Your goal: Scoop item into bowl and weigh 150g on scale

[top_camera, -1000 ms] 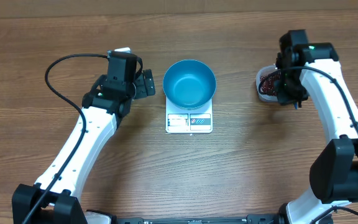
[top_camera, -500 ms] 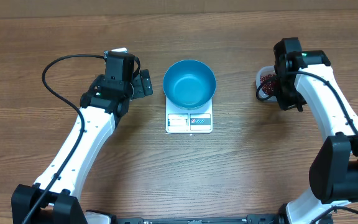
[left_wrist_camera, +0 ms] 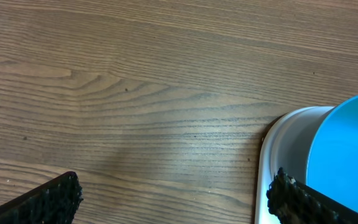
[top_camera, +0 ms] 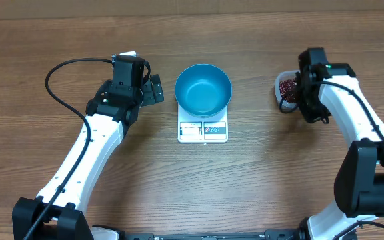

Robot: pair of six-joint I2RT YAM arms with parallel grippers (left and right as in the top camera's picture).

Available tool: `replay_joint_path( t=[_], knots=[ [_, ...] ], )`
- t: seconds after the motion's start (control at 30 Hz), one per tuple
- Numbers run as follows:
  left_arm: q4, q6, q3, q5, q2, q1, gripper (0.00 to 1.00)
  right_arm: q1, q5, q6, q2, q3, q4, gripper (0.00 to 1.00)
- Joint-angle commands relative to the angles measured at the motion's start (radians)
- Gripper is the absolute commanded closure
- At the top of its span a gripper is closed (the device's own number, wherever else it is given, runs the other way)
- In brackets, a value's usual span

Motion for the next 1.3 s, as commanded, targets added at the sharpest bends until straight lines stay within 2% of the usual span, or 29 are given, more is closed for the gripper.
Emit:
replay_joint_path(
  t=[0.0,0.33,0.4,0.43,0.5,0.6,0.67,0.77,0.93,1.03,1.27],
  knots=[
    [0.0,0.005,-0.002,-0.014,0.003,0.003,0.0,-0.035,-0.01,-0.008,-0.001,-0.024,0.05,0.96],
    [0.0,0.005,-0.002,-0.014,0.003,0.003,0.0,-0.043,-0.109,-0.01,-0.001,-0.031,0.066,0.96],
    [0.0,0.005,-0.002,-0.014,0.003,0.003,0.0,-0.043,-0.129,-0.009,-0.001,-0.031,0.07,0.89],
    [0.0,0.005,-0.002,-0.014,0.003,0.003,0.0,-0.043,-0.132,-0.007,-0.001,-0.029,0.071,0.81],
    [0.0,0.005,-0.002,-0.014,0.003,0.003,0.0,-0.043,-0.132,0.002,-0.002,-0.016,0.065,0.74],
    [0.0,0.005,-0.002,-0.014,0.003,0.003,0.0,-0.044,-0.173,0.024,-0.003,0.039,0.02,0.71],
    [0.0,0.005,-0.002,-0.014,0.003,0.003,0.0,-0.047,-0.216,0.024,-0.005,0.068,-0.005,0.71],
    [0.0,0.005,-0.002,-0.014,0.003,0.003,0.0,-0.056,-0.281,0.024,-0.006,0.1,-0.031,0.85],
    [0.0,0.005,-0.002,-0.014,0.003,0.003,0.0,-0.081,-0.282,0.079,-0.006,0.102,-0.032,0.96],
    [0.0,0.005,-0.002,-0.014,0.003,0.003,0.0,-0.084,-0.281,0.079,-0.006,0.126,-0.062,0.96],
    [0.0,0.005,-0.002,-0.014,0.003,0.003,0.0,-0.079,-0.289,0.076,-0.006,0.383,-0.256,0.96]
  ],
)
